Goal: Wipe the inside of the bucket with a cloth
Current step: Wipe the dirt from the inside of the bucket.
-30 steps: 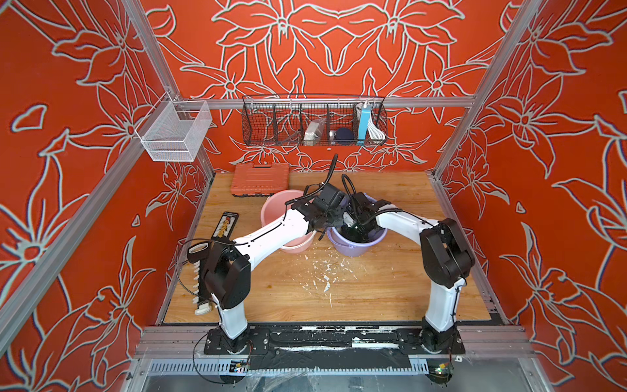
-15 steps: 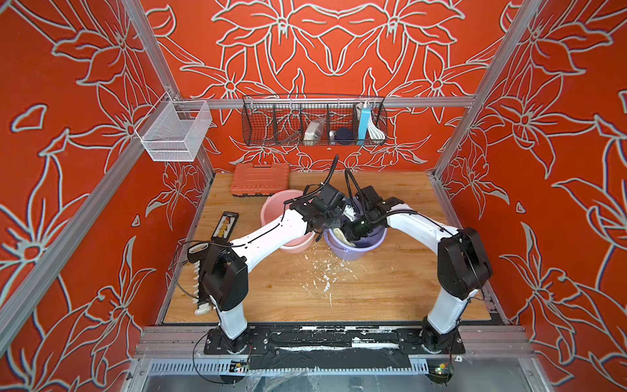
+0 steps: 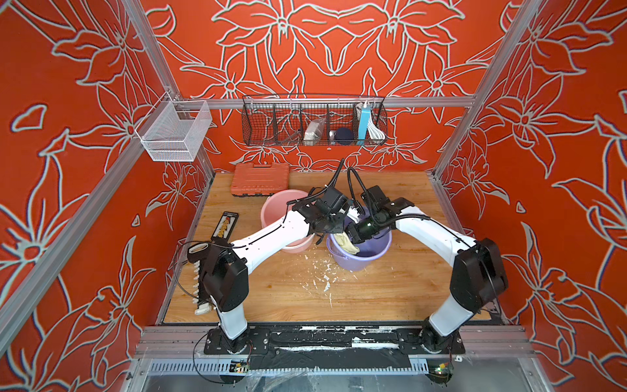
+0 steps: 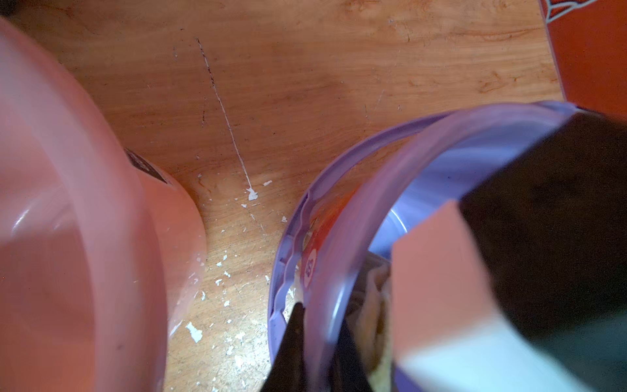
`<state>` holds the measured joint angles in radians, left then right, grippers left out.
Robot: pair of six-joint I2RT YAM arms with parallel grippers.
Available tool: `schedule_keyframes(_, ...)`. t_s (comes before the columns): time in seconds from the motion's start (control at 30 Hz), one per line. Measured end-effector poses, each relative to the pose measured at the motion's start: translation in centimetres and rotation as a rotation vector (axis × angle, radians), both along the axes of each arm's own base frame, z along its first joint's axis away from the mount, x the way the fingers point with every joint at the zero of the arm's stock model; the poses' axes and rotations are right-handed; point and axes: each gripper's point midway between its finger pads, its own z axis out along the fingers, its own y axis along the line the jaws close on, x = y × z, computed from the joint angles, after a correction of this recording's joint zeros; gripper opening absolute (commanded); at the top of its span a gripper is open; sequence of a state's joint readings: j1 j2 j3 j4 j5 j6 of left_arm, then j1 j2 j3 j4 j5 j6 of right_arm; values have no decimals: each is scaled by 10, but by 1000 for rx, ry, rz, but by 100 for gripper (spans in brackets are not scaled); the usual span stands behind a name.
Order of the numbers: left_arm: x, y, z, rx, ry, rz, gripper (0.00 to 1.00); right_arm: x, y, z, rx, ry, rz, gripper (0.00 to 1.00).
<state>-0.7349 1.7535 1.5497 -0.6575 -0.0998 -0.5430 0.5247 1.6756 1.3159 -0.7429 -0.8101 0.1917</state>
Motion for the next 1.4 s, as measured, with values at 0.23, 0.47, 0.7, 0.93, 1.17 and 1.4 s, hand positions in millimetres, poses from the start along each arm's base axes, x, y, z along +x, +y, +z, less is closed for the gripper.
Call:
schedule_keyframes(0.23, -2, -4, 4, -40, 9, 4, 0, 34, -6, -6, -123, -95, -149, 0)
schedule_keyframes(0.47, -5, -6, 3, -64, 19, 5, 0, 71, -28, 4, -227, -238, -356, 0)
schedule_keyframes(0.7, -6, -7, 3, -74, 23, 6, 0, 91, -42, 21, -241, -333, -494, 0)
schedule_keyframes(0.93, -4, -2, 2, -66, 26, 30, 0, 79, -8, 13, -110, -236, -353, 0)
schedule_keyframes(1.17, -8, 3, 5, -53, 28, 32, 0, 66, 4, 18, -25, -228, -240, 0)
schedule_keyframes(1.4, -15, 10, 5, -47, 31, 30, 0, 61, 11, 22, 13, -221, -191, 0)
